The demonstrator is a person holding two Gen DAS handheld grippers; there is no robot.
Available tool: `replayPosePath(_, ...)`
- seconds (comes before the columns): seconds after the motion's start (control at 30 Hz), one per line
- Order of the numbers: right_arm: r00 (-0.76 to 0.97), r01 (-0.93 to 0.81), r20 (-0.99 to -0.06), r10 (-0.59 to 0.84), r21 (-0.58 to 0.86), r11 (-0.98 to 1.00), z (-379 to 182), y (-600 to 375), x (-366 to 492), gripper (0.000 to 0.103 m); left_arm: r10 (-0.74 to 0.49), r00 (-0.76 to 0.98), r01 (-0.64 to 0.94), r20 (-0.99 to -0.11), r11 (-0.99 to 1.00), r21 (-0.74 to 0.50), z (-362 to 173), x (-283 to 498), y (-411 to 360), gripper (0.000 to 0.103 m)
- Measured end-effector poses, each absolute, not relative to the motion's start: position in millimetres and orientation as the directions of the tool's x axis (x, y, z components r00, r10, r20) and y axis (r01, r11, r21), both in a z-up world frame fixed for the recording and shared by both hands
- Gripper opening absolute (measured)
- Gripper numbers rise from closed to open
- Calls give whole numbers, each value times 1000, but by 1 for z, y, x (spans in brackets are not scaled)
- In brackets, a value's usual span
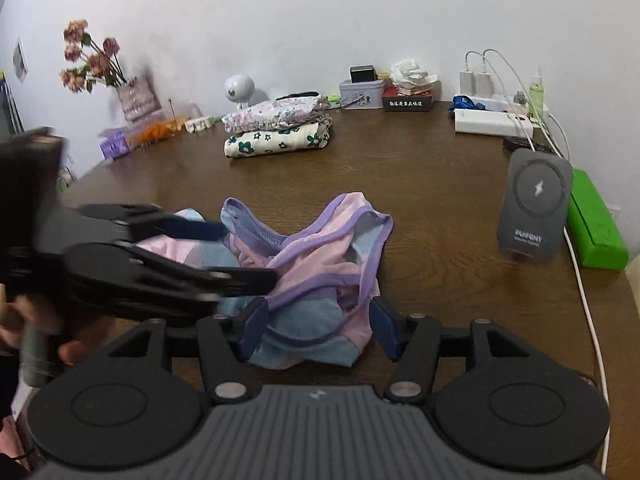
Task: Fold clothes
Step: 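Lift the garment with the right gripper and drop it onto the table, then grasp the garment's purple-trimmed edge with the left gripper while the right gripper grasps another edge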
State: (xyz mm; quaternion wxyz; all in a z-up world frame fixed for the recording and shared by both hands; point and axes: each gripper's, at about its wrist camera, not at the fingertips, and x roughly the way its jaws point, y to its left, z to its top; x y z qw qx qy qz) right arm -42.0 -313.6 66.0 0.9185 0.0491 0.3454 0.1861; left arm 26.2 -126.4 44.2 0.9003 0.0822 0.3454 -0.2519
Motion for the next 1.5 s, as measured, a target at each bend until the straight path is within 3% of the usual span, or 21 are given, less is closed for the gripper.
replayPosePath(0.3, 692, -300, -612, 384, 240, 923, 52, -306, -39, 58, -276, 754, 256, -596, 959, -121, 53, -18, -35, 0)
replayPosePath(0.5, 704, -231, -546, 453, 427, 874, 44, -282, -31, 58, -274, 786, 247, -554, 961, -124, 58, -102, -6, 0)
replayPosePath(0.57, 702, -227, -525, 481, 475, 850, 42, -271, -31, 59, -268, 772, 248, -576, 962, -115, 52, -121, -1, 0)
replayPosePath(0.67, 695, -257, -536, 480, 438, 862, 44, -243, -35, 59, -302, 705, 280, -642, 950, -140, 40, -136, 7, 2)
replayPosePath(0.73, 699, -278, -536, 473, 406, 870, 46, -226, -41, 59, -312, 700, 297, -642, 945, -136, 38, -143, 16, 6)
replayPosePath(0.9, 765, -300, -481, 428, 322, 898, 48, -217, -82, 58, -229, 814, 277, -533, 961, 12, 66, -127, 32, 37)
replayPosePath(1.03, 785, -317, -482, 389, 226, 921, 52, -211, -100, 57, -292, 805, 375, -516, 925, 60, 67, -74, 3, 39)
replayPosePath(1.13, 792, -309, -490, 363, 191, 932, 54, -213, -105, 58, -305, 778, 426, -550, 899, 105, 54, -41, -21, 43)
replayPosePath(1.23, 791, -307, -499, 353, 174, 936, 52, -216, -109, 58, -283, 747, 428, -602, 897, 110, 38, -15, -30, 40)
replayPosePath(1.27, 792, -308, -500, 351, 168, 936, 51, -216, -111, 58, -270, 745, 413, -610, 904, 105, 35, -10, -29, 31)
replayPosePath(1.3, 793, -308, -501, 347, 162, 938, 50, -216, -111, 58, -263, 742, 403, -616, 910, 98, 33, -7, -27, 12)
replayPosePath(1.33, 794, -310, -501, 344, 153, 938, 49, -214, -111, 58, -265, 742, 397, -616, 914, 84, 33, -7, -24, 2)
replayPosePath(1.5, 806, -351, -479, 348, 87, 932, 48, -200, -106, 58, -260, 797, 312, -545, 950, 2, 45, -24, 4, 1)
